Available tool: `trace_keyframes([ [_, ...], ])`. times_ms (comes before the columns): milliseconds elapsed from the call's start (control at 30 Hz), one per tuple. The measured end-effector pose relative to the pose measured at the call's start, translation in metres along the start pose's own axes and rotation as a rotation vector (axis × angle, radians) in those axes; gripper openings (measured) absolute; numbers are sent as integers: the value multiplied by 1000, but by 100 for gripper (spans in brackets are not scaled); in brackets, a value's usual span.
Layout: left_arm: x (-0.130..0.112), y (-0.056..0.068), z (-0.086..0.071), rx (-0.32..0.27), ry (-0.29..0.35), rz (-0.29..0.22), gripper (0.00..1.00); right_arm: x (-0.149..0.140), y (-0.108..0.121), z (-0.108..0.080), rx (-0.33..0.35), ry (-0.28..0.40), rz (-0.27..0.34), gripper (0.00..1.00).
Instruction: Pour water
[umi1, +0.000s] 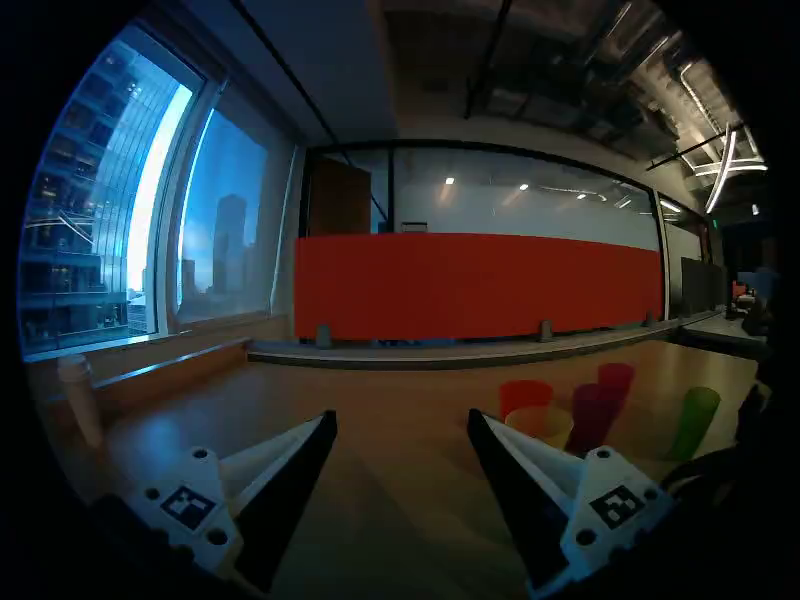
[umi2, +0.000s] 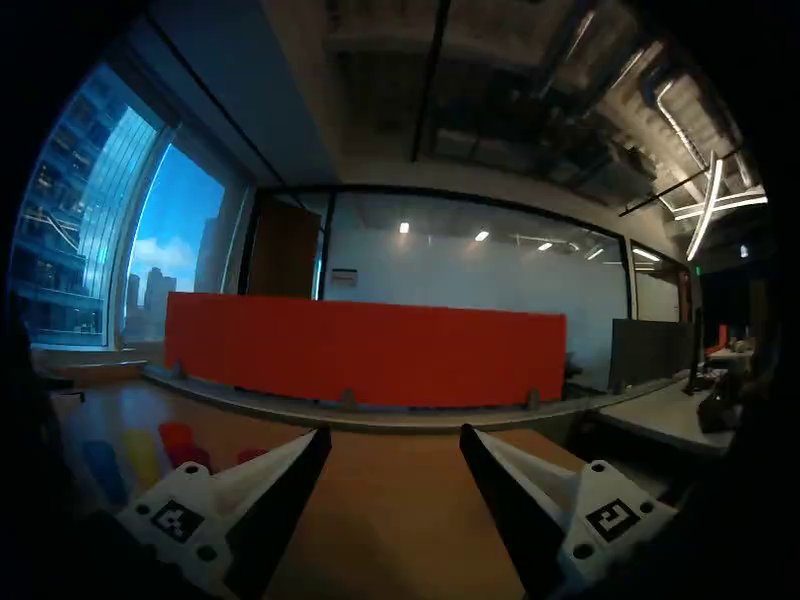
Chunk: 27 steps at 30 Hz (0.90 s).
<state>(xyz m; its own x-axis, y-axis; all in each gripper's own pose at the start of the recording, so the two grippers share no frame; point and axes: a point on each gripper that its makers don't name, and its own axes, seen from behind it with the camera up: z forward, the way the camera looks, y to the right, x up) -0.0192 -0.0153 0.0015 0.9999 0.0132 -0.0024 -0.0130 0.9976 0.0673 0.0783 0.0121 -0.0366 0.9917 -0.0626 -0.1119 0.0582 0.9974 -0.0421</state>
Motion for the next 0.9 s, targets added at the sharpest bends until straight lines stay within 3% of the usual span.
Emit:
trace_keyframes([
  [300,1,0,-1,0,0,1,97,-5,-10,9,12,25,25,100],
  [667,0,0,0,0,0,1,97,-42,-10,18,-7,-11,75,100],
  [900,0,0,0,0,0,0,97,-60,-15,17,0,-22,63,100],
])
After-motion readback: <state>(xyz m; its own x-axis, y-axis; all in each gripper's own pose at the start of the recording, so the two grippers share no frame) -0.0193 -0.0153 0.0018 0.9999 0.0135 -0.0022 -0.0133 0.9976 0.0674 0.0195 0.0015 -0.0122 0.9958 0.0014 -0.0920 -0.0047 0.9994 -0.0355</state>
